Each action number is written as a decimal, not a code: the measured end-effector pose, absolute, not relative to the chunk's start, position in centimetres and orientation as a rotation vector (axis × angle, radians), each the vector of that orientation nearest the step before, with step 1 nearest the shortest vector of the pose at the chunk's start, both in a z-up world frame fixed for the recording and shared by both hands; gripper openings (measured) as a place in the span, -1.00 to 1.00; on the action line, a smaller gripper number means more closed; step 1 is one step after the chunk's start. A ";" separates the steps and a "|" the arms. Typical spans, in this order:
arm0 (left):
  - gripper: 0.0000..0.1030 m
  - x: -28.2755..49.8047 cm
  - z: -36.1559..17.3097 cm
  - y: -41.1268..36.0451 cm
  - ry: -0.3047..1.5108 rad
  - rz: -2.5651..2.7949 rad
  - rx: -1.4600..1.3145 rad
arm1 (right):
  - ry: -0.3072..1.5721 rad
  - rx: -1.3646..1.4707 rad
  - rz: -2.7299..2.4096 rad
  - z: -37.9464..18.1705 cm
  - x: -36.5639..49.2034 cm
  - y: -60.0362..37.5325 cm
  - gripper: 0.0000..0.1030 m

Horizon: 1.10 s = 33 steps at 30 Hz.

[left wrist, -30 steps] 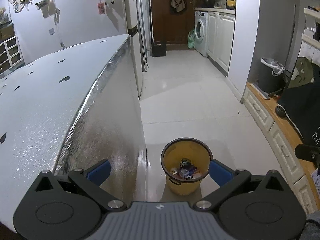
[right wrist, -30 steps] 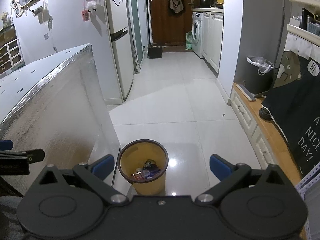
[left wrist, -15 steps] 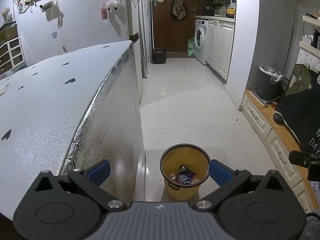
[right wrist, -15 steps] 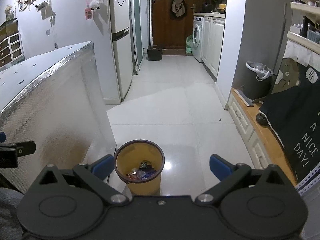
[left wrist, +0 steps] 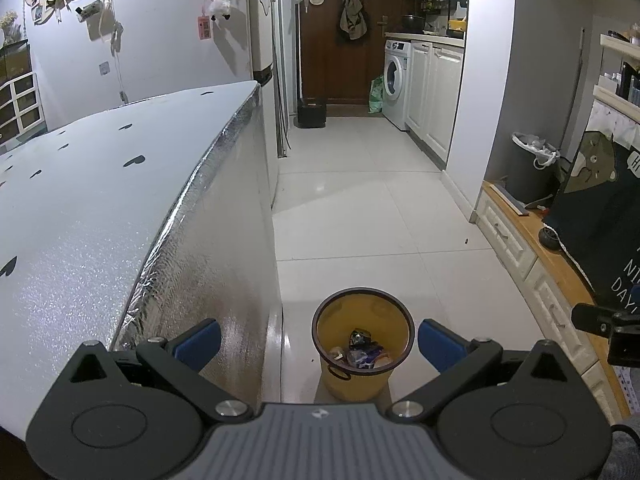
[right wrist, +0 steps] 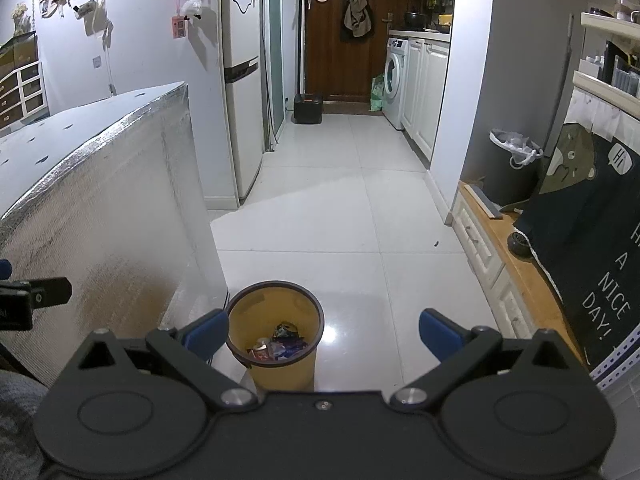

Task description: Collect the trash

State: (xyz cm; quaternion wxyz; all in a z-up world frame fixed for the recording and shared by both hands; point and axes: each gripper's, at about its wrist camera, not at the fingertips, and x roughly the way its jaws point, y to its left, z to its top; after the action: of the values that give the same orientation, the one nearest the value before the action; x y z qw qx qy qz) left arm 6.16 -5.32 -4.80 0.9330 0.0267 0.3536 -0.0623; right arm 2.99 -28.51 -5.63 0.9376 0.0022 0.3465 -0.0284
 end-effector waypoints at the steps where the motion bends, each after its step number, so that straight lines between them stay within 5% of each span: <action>1: 1.00 6.2 -4.8 -5.3 0.723 -0.126 0.056 | 0.707 0.005 -0.057 -5.6 3.0 -28.5 0.99; 33: 1.00 6.1 -4.8 -5.2 0.730 -0.115 0.079 | 0.703 0.014 -0.042 -5.3 2.9 -28.8 0.99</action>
State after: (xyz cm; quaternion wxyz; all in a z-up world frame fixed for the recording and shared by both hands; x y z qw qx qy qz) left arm 6.09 -5.18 -4.81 0.9317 0.0386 0.3568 -0.0560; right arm 2.88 -28.84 -5.33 0.9385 0.0067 0.3445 -0.0208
